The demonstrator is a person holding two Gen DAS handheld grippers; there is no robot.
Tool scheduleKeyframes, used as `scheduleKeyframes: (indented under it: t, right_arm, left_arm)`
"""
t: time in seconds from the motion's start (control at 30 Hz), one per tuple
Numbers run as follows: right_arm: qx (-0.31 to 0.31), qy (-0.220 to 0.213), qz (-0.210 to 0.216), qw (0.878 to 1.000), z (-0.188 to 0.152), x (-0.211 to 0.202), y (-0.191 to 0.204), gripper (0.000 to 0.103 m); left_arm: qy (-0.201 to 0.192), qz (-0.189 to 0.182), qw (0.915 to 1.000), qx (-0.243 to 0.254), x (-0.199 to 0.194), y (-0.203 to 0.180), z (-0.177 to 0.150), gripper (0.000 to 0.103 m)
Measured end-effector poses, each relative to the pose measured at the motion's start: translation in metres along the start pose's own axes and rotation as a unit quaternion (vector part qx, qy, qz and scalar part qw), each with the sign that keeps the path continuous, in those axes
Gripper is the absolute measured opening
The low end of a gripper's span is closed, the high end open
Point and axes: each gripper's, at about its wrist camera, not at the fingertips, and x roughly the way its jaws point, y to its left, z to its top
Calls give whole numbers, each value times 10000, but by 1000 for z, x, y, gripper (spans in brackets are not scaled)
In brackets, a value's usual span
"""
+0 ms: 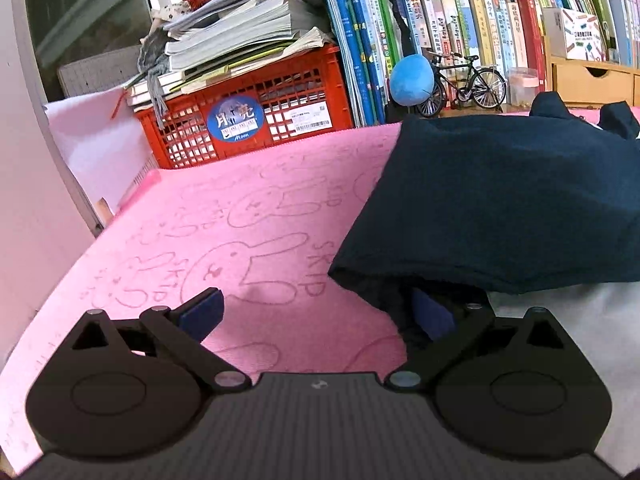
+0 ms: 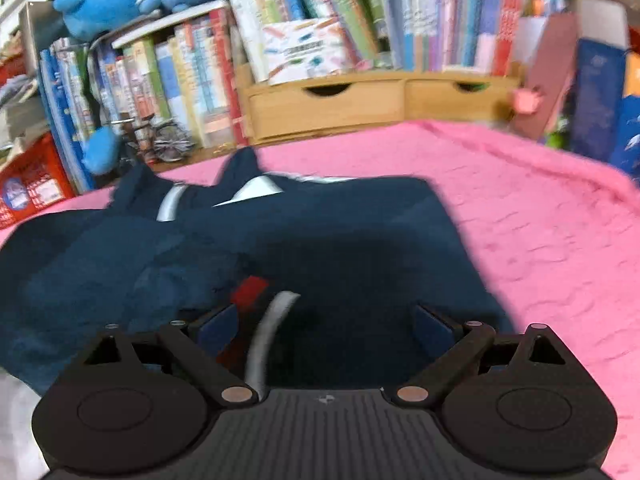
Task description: Fold clothes
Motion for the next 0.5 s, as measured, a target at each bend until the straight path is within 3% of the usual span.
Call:
scheduleKeyframes:
  t: [0.03,0.07,0.1,0.13,0.2,0.27,0.4,0.5]
  right_arm:
    - [-25,54,117,9999,2,4,8,94]
    - [-49,109,234,9997,3,7,15,83]
    - [-74,163,351,9992,5,11,23,59]
    - [-98,218,468,9986,7,14,31,57]
    - [-147,327,701,9969,10,21,46,38]
    - [-140,390,1010,9940,23,24,65,26]
    - [-717,131,1698,9828,73,13,157,24]
    - [-1212,-50,2727,9544,112,0,263,24]
  left_arm:
    - [1,1,10000,-3,0,0,0,101]
    - [2,2,10000,-5,-1,0,0,101]
    - [3,2,10000,-9,-1,0,0,101]
    - [7,-9,10000,-24,-2,1,-1,101]
    - [-42,-92,9999,-62,-9,6,-2,100]
    - [-160,-176,9996,-117,-19,14,-4,99]
    - [-454,-262,9974,-493,-37,46,-5,99]
    - [-541,-341,9945,-828,-47,71,-8,99]
